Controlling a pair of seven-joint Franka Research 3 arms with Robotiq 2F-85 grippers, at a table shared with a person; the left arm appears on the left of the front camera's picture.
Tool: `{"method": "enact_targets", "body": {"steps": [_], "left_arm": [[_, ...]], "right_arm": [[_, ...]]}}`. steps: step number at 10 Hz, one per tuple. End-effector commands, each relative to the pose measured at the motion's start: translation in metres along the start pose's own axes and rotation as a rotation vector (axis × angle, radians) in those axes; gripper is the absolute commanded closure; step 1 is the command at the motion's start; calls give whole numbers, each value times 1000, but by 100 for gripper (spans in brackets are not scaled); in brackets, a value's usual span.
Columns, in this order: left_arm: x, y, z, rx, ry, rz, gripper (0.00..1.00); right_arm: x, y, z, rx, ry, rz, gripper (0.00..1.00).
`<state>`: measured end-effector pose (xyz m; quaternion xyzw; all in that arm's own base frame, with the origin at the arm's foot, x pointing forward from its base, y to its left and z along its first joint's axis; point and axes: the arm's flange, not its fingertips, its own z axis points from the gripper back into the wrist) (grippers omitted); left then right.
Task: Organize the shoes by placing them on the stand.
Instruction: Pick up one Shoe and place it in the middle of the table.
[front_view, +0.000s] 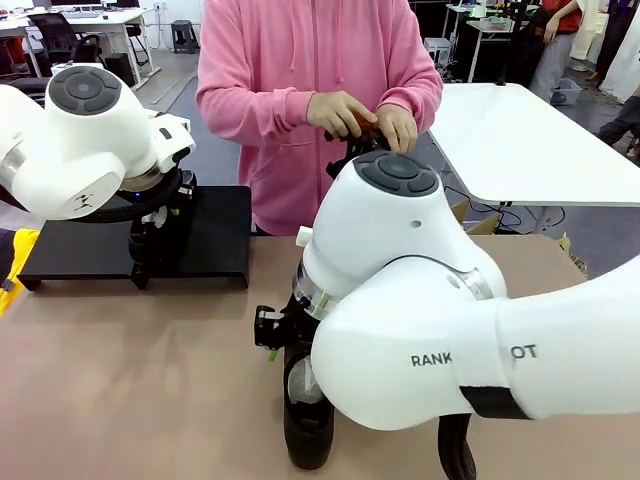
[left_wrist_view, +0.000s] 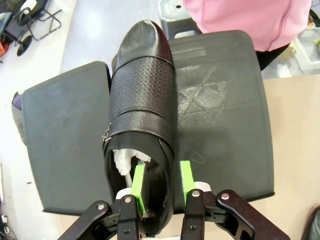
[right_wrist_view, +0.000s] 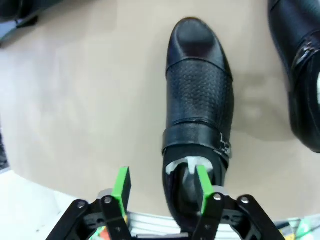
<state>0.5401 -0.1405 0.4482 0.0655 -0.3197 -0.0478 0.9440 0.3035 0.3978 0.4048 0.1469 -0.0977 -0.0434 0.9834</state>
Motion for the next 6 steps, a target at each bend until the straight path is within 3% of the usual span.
{"method": "enact_targets", "body": {"steps": [1, 2, 3, 6], "left_arm": [[1, 1, 0, 10, -14, -4, 63], [1, 1, 0, 10, -14, -4, 63], [1, 1, 0, 10, -14, -4, 63], [1, 1, 0, 10, -14, -4, 63]], "right_arm": [[-10, -13, 38, 89, 12, -33, 0], [-13, -18, 56, 115, 37, -5, 0], [-2, 3, 16, 37, -1, -25, 0], [-2, 3, 16, 37, -1, -25, 0]]}}
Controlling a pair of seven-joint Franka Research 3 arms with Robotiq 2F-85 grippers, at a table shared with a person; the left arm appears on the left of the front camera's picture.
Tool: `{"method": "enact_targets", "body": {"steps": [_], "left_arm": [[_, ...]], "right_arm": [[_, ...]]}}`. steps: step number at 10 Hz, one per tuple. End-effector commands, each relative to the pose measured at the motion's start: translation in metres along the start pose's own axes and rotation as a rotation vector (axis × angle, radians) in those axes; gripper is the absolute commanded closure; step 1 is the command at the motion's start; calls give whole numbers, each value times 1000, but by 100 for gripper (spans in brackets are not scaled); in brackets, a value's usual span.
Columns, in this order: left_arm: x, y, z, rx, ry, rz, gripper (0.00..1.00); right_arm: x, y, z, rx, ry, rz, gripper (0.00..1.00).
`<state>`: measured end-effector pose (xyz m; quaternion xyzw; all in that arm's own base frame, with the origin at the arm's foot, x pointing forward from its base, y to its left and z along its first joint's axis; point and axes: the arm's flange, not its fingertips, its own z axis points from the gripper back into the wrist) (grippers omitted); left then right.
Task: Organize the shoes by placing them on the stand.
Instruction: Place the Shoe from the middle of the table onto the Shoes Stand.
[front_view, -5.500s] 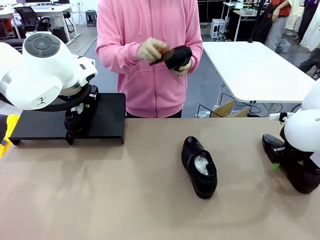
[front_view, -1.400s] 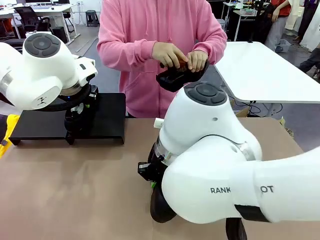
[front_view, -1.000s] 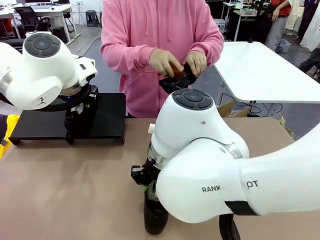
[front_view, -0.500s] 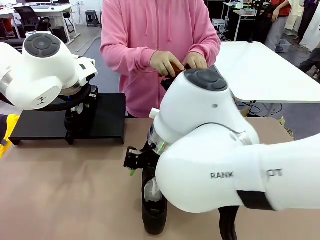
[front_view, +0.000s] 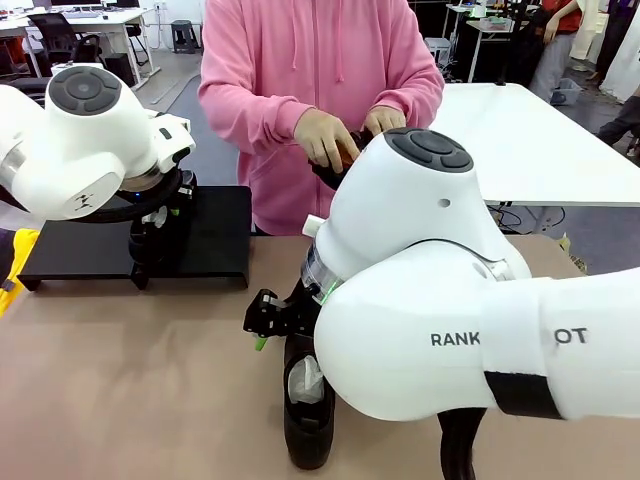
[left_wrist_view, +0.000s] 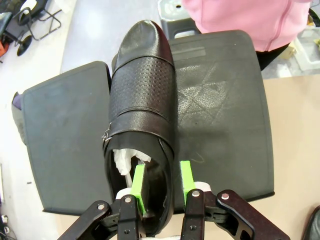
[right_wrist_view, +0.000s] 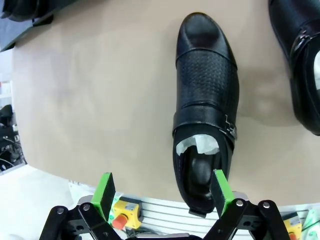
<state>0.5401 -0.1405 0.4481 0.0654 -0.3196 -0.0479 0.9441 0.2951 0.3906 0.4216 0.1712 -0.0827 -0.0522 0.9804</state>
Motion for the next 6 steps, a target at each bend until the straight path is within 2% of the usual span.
{"method": "enact_targets", "body": {"steps": [1, 6], "left_arm": [[1, 1, 0, 10, -14, -4, 63], [1, 1, 0, 10, -14, -4, 63]], "right_arm": [[2, 5, -4, -8, -30, 3, 0], [2, 5, -4, -8, -30, 3, 0]]}}
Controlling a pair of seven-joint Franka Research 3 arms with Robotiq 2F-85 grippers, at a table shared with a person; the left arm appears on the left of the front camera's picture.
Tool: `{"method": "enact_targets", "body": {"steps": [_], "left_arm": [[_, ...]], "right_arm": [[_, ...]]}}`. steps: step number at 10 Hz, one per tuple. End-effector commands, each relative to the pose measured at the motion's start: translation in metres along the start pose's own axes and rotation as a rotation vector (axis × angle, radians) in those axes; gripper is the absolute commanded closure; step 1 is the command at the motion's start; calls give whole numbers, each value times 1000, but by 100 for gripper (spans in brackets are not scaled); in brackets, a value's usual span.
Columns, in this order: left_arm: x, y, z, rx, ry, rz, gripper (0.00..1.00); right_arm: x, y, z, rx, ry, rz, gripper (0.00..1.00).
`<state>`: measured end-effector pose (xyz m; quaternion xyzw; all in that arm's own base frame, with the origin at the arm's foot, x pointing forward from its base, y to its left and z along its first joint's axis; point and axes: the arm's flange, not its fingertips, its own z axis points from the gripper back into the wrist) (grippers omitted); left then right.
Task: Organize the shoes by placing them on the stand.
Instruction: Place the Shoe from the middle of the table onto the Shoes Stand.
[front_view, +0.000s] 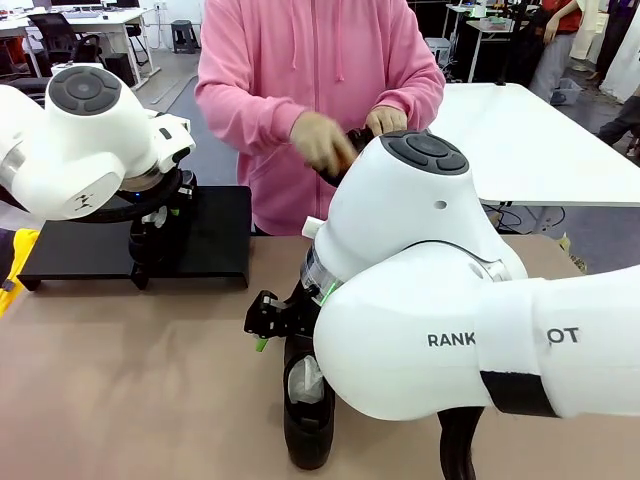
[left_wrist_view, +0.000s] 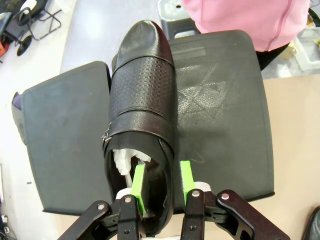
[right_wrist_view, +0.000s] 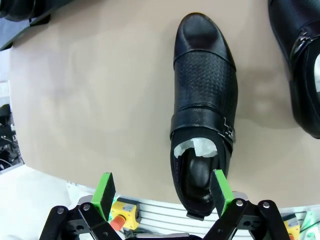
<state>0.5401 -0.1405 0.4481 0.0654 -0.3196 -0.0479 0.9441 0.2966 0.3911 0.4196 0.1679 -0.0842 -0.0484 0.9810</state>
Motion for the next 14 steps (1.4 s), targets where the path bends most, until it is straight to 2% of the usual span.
{"method": "enact_targets", "body": {"steps": [1, 3, 5, 6, 7, 8, 9, 10, 11, 12, 13, 14], "left_arm": [[0, 0, 0, 0, 0, 0, 63], [-13, -18, 41, 1, -45, 38, 63], [-24, -22, 85, -14, -150, 109, 63], [-29, -23, 105, -77, -132, 156, 63], [-37, -26, 130, -152, -58, 231, 63], [-49, -32, 148, -206, 113, 265, 63], [-59, -33, 153, -330, 365, 216, 63], [-67, -30, 154, -415, 451, 220, 63], [-76, -31, 156, -441, 516, 196, 63], [-78, -30, 157, -419, 523, 194, 63], [-68, -21, 146, -296, 445, 265, 63], [-91, -59, 153, -495, 483, 186, 63]], "right_arm": [[0, 0, 0, 0, 0, 0, 0], [10, -46, 46, 46, -77, -116, 0], [27, -91, 74, 63, -103, -216, 0], [36, -111, 82, 48, -133, -278, 0], [44, -135, 84, 9, -160, -360, 0], [50, -155, 84, -24, -179, -435, 0], [58, -172, 76, -102, -188, -511, 0], [57, -182, 71, -111, -184, -535, 0], [57, -192, 72, -99, -196, -560, 0], [55, -196, 78, -61, -213, -584, 0], [84, -185, 82, -86, -181, -522, 0], [84, -185, 82, -86, -181, -522, 0]]}}
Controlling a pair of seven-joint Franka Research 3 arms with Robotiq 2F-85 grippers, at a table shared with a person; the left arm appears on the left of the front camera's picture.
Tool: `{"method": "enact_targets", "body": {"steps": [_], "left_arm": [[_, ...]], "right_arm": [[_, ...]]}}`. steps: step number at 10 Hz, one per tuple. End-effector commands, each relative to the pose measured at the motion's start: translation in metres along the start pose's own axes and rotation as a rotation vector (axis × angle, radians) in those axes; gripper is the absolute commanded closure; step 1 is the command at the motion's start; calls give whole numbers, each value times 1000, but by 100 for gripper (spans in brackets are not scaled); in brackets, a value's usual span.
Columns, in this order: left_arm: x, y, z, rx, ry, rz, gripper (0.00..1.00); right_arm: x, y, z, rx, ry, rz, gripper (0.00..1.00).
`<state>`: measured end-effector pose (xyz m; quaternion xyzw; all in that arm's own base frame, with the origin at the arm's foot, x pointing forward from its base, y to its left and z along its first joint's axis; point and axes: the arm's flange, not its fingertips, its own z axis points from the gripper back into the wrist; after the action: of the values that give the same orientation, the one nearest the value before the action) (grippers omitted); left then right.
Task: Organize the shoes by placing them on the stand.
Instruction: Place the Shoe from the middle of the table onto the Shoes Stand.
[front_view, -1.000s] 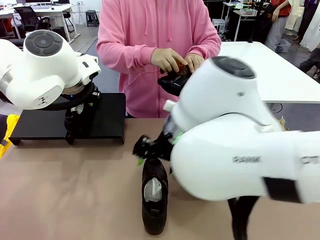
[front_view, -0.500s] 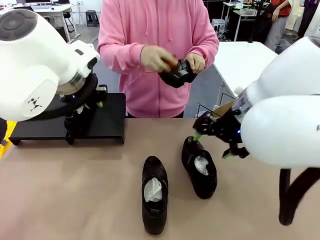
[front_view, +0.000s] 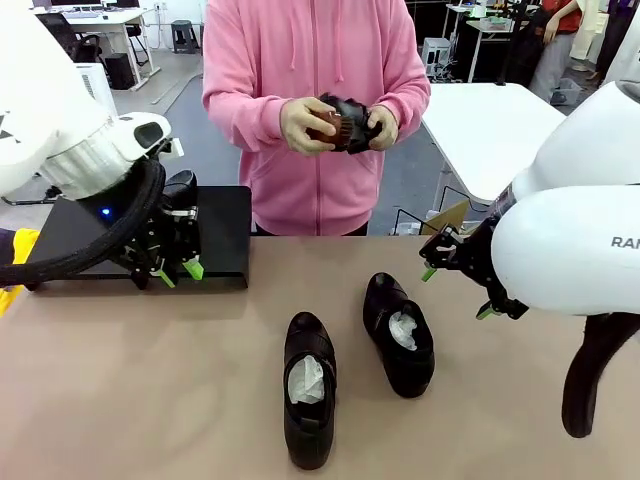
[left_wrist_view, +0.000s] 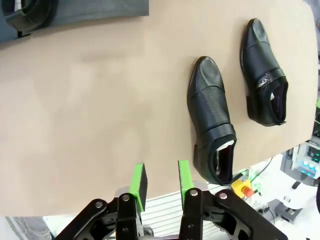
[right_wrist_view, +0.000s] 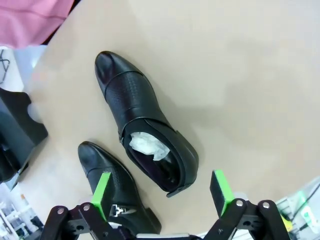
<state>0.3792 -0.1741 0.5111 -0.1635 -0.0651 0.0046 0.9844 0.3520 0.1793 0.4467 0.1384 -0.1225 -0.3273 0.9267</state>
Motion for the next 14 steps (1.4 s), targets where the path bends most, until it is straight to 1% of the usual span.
{"method": "enact_targets", "body": {"steps": [1, 2, 3, 4, 5, 6, 7, 8, 9, 10, 12, 13, 14], "left_arm": [[-9, -23, -14, -48, -2, -49, 63], [0, 0, 0, 0, 0, 0, 63], [-18, -13, -16, 32, 9, -38, 63], [-39, -23, -19, 28, 51, -41, 63], [-58, -28, -20, 30, 116, -1, 63], [-76, -33, -22, 32, 122, -47, 63], [-85, -39, -31, 39, 104, -58, 63], [-88, -45, -43, 33, 112, -23, 63], [-92, -55, -55, 21, 81, -35, 54], [-95, -67, -70, 16, 129, -41, 54], [-91, -85, -91, -10, 101, -44, 54], [-87, -91, -102, -4, 120, -37, 54], [-83, -96, -114, 25, 110, -42, 54]], "right_arm": [[-1, 1, 0, -1, 1, 21, 0], [0, 0, 0, 0, 0, 0, 0], [5, 0, 3, -34, -50, 2, 0], [23, -10, 10, -58, -76, -44, 0], [42, -23, 17, -79, -101, -102, 0], [60, -36, 20, -88, -107, -147, 0], [70, -44, 19, -93, -106, -174, 0], [74, -48, 16, -98, -92, -181, 0], [76, -51, 12, -100, -83, -178, 0], [78, -56, 8, -96, -71, -177, 0], [82, -67, 4, -93, -62, -196, 0], [83, -71, 3, -94, -60, -199, 0], [84, -75, 2, -92, -52, -201, 0]]}}
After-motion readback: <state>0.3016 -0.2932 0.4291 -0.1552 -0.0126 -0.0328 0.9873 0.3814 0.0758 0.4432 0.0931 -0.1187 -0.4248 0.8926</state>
